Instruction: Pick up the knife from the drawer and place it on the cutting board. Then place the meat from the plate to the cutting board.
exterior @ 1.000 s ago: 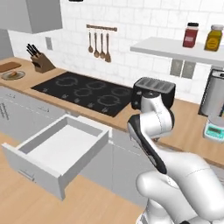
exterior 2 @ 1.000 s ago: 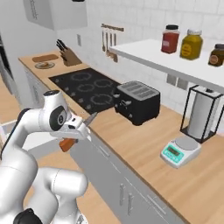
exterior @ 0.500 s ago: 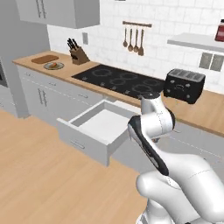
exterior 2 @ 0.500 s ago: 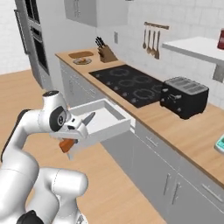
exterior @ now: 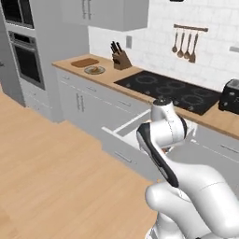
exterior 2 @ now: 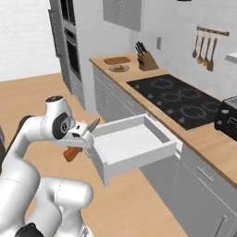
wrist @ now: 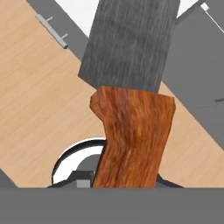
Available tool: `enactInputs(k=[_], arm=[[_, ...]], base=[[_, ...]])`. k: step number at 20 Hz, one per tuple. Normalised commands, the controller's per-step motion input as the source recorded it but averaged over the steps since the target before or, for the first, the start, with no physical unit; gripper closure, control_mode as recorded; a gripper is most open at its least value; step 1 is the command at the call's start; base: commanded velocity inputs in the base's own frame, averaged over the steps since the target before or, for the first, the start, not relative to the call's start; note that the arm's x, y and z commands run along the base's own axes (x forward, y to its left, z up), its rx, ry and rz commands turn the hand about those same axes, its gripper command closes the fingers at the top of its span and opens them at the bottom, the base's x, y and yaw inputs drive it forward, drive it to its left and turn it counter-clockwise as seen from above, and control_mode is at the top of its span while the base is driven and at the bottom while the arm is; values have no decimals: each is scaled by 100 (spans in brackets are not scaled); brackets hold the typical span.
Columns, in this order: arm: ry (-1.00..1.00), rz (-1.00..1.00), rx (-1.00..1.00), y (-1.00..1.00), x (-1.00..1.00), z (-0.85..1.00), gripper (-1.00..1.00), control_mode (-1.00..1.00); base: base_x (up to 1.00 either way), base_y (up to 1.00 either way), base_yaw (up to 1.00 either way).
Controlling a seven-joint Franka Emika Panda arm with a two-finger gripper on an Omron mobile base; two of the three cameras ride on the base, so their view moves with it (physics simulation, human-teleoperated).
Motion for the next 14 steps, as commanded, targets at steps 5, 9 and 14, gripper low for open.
enactInputs(k=[5,9,14], arm=[[0,0,0,0,0,0,100,100],[0,0,0,0,0,0,100,100],[0,0,0,0,0,0,100,100]], base=[[100,100,28],[100,100,41],[100,95,36]])
